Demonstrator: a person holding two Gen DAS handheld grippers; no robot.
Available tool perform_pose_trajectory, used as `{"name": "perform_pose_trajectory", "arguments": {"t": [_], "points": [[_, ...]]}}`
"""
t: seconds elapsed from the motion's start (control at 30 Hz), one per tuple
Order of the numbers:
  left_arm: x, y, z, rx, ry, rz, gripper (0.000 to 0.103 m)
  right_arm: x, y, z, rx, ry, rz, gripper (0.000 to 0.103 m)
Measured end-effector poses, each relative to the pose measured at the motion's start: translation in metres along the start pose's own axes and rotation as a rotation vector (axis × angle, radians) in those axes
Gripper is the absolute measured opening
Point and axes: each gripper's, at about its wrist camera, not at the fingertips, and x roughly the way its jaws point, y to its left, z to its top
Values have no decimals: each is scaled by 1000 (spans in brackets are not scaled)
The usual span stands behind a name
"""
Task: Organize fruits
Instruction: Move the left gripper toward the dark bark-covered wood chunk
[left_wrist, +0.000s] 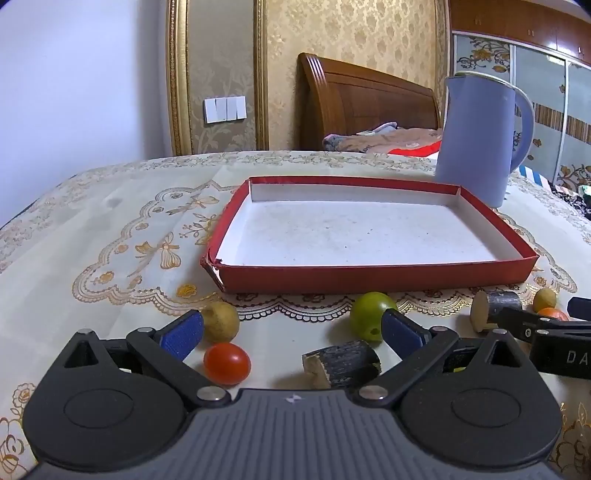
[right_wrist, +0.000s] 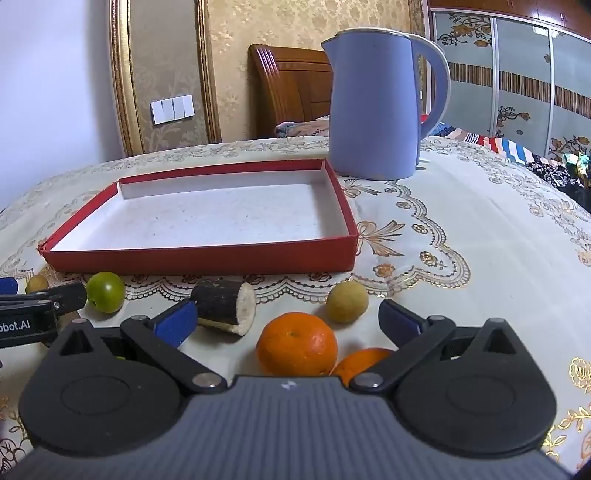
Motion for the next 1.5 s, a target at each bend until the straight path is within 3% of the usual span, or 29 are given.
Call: {"name": "perform_pose_trajectory", "arguments": {"t": [0.57,0.93,1.2,1.37,1.5], "points": [[-1,-5,-2,29,-4,6,103,-1,0,0,9,-8,6,103],[-5,8,-6,-16,9,-5,103,-4,-10,-1,65,-25,9,103],[-23,11,-17,-4,-52,-4,103,-3,-12,-1,78,-23,10,103],[-41,27,-23,-80,-106,-56,103,-5,-16,-1,97,-33,14,103],[-43,33,-25,-118,-77,-81,103,-4,-17,-1,105,-34,17,103]]}}
